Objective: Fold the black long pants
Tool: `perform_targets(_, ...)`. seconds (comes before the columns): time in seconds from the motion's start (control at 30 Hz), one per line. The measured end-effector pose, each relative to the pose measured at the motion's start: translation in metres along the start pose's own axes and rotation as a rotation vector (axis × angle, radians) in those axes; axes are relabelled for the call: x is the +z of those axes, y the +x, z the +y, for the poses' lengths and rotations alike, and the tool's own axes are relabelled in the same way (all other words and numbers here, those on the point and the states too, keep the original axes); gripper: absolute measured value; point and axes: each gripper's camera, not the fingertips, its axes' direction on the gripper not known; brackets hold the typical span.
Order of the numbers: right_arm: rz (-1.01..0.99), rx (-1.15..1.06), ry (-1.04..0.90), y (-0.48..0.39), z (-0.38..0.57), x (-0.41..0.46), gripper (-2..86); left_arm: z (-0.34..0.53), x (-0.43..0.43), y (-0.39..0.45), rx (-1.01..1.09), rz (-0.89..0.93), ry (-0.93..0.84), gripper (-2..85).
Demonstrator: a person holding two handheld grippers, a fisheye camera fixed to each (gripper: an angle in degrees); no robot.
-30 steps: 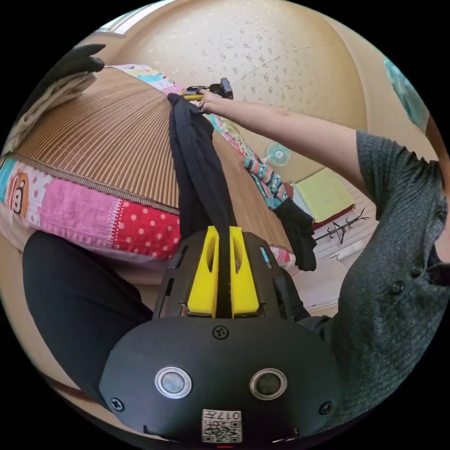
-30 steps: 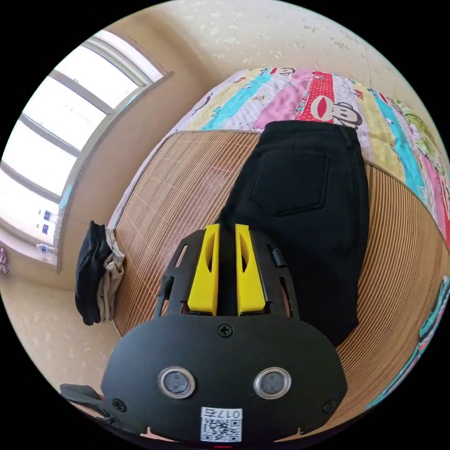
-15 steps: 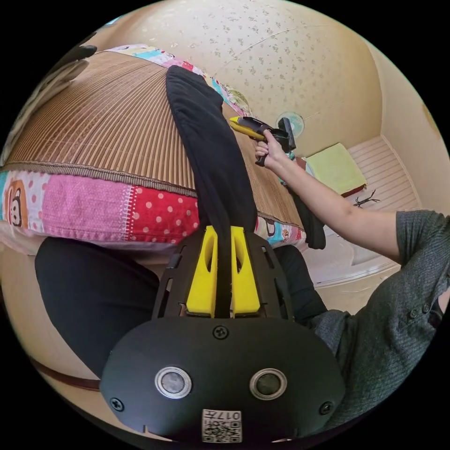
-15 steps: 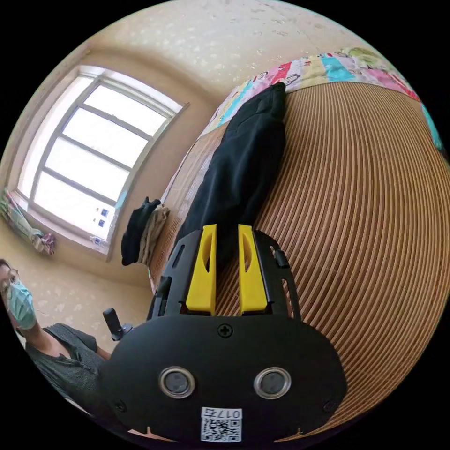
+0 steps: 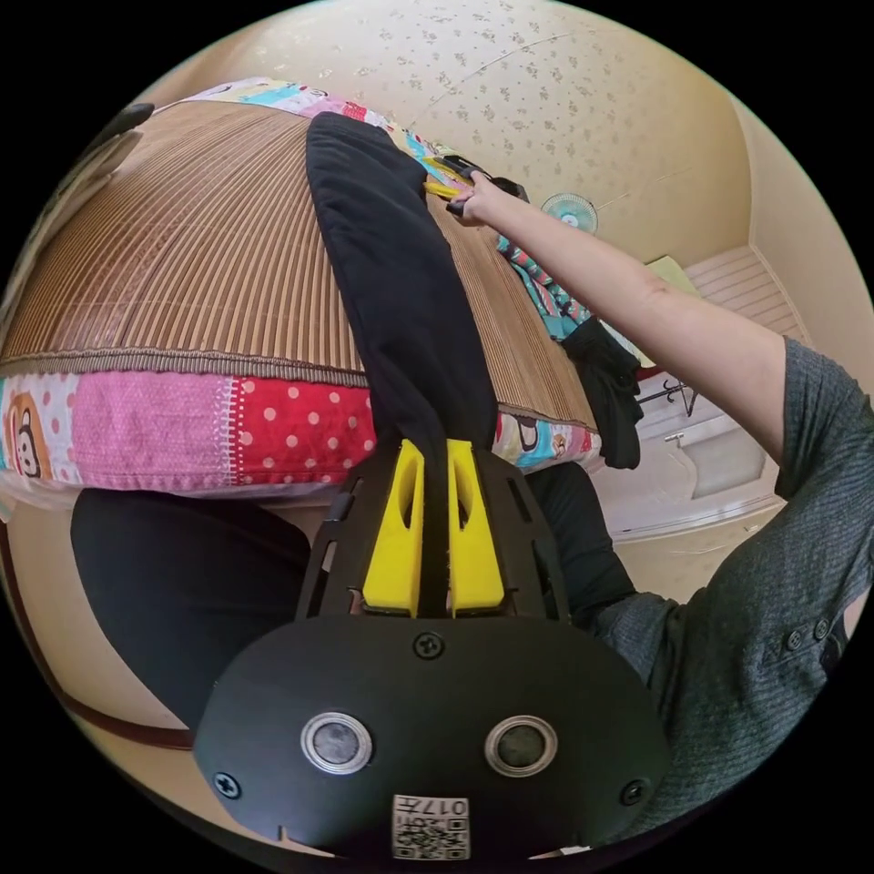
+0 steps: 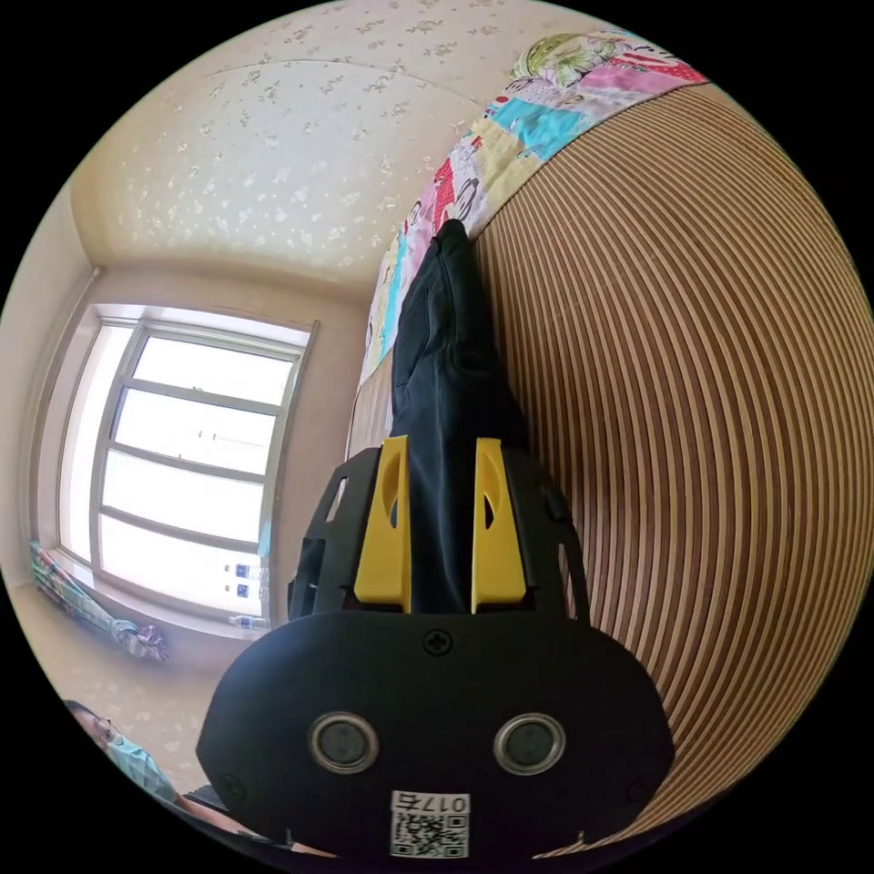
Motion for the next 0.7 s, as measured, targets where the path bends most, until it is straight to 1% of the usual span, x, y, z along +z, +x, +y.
perform_targets(0.07,-0.02,-0.06,-0.016,-0.004,-0.009,-0.006,4.3,-0.003,0.002,-0.006,0.006,0.03,-0.008,4.2)
perform_targets(0.1,-0.059,-0.109,-0.013,-0.01,-0.013,-0.016,3.5,-0.003,0.0,-0.013,0.002,0.082,-0.007,4.0)
perform_targets(0.17,-0.125,-0.111,0.028,-0.009,-0.014,-0.037,2.9,0.0,-0.015,-0.018,0.063,0.189,0.055,3.4)
perform_targets(0.23,-0.177,-0.058,0.102,0.01,-0.011,-0.063,2.5,0.011,-0.038,-0.023,0.151,0.337,0.193,2.7)
perform_targets(0.27,-0.18,-0.04,0.119,0.017,-0.01,-0.069,2.4,0.013,-0.04,-0.027,0.139,0.363,0.216,2.6)
perform_targets(0.3,-0.2,-0.006,0.136,0.033,-0.009,-0.076,2.4,0.014,-0.037,-0.038,0.079,0.403,0.238,2.6)
perform_targets(0.33,-0.204,0.045,0.146,0.049,-0.007,-0.082,2.5,0.013,-0.027,-0.05,0.008,0.434,0.223,2.8)
perform_targets(0.37,-0.194,0.068,0.149,0.056,-0.005,-0.084,2.5,0.012,-0.02,-0.054,-0.024,0.444,0.203,2.8)
perform_targets(0.4,-0.176,0.088,0.132,0.066,-0.001,-0.084,2.8,0.008,-0.002,-0.063,-0.09,0.444,0.134,3.0)
perform_targets(0.43,-0.193,0.098,0.094,0.074,0.003,-0.082,3.1,0.006,0.016,-0.069,-0.172,0.413,0.058,3.3)
perform_targets(0.47,-0.217,0.102,0.082,0.077,0.007,-0.083,3.3,0.005,0.024,-0.07,-0.202,0.398,0.026,3.4)
perform_targets(0.53,-0.313,0.08,0.02,0.076,0.029,-0.086,4.7,0.001,0.035,-0.062,-0.194,0.4,0.003,3.8)
perform_targets(0.57,-0.327,0.061,-0.015,0.074,0.035,-0.086,5.1,0.001,0.035,-0.058,-0.185,0.39,0.006,3.9)
perform_targets(0.63,-0.325,-0.038,-0.2,0.056,0.07,-0.086,7.4,-0.003,0.032,-0.041,-0.15,0.307,0.002,4.0)
perform_targets(0.7,-0.292,-0.077,-0.325,0.045,0.108,-0.089,7.8,-0.005,0.031,-0.03,-0.125,0.243,-0.013,4.1)
